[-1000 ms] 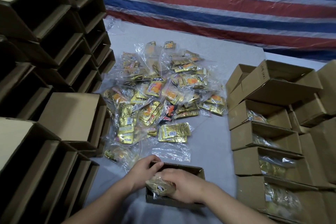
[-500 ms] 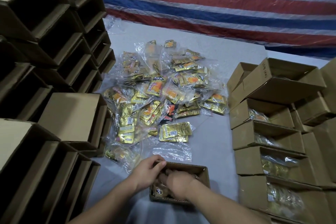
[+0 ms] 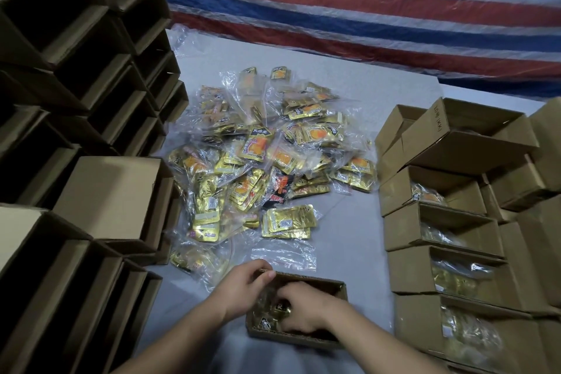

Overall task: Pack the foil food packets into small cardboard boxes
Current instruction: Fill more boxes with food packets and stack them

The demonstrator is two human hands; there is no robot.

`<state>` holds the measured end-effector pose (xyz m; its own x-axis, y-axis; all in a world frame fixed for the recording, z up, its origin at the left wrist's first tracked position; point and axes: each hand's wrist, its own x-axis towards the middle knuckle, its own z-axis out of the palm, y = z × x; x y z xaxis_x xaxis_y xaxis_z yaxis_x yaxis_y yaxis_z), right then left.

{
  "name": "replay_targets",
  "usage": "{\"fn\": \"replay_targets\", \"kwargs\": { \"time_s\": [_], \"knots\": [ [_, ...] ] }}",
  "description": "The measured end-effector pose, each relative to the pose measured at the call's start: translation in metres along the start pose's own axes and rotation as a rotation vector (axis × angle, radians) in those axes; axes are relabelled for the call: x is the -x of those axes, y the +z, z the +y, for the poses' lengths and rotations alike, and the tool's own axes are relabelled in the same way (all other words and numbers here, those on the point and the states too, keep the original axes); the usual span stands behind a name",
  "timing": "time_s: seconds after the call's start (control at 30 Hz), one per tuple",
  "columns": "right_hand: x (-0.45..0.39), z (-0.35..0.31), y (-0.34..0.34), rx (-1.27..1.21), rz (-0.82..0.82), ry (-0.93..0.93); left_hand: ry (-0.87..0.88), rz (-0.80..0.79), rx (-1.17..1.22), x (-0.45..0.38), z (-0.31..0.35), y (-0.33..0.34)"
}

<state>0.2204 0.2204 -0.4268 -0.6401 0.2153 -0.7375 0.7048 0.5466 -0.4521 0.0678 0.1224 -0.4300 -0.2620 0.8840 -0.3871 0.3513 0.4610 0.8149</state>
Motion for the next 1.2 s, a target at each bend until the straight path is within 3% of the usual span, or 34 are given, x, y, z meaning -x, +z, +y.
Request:
{"fn": "replay_targets", "kwargs": {
  "time_s": [0.07,0.23,0.4,0.5,0.7,1.0,1.2],
  "knots": [
    [0.0,-0.001,0.004,-0.013,0.019,0.011,0.005,0.03,-0.013,0.001,0.002,0.004],
    [-0.007,-0.009,0.015,0.088,-0.135,0.06,0.0,0.003,-0.005,0.0,0.006,0.008],
    [-0.016,-0.021,0.022,-0.087,-0.24,0.147,0.019,0.009,0.002,0.001,0.003,0.004],
    [-0.015,-0.018,0.019,-0.141,-0.2,0.148,0.016,0.015,0.041,0.0,0.001,0.001],
    [-0.005,0.009,0.01,-0.221,0.071,0.211,0.018,0.037,0.025,-0.002,0.002,-0.001],
    [-0.018,0.012,0.014,-0.091,-0.019,0.345,0.005,0.048,0.003,-0.003,-0.001,0.003],
    [0.007,0.005,0.006,-0.189,0.059,0.237,-0.005,0.032,0.009,-0.005,0.0,0.001]
  ]
}}
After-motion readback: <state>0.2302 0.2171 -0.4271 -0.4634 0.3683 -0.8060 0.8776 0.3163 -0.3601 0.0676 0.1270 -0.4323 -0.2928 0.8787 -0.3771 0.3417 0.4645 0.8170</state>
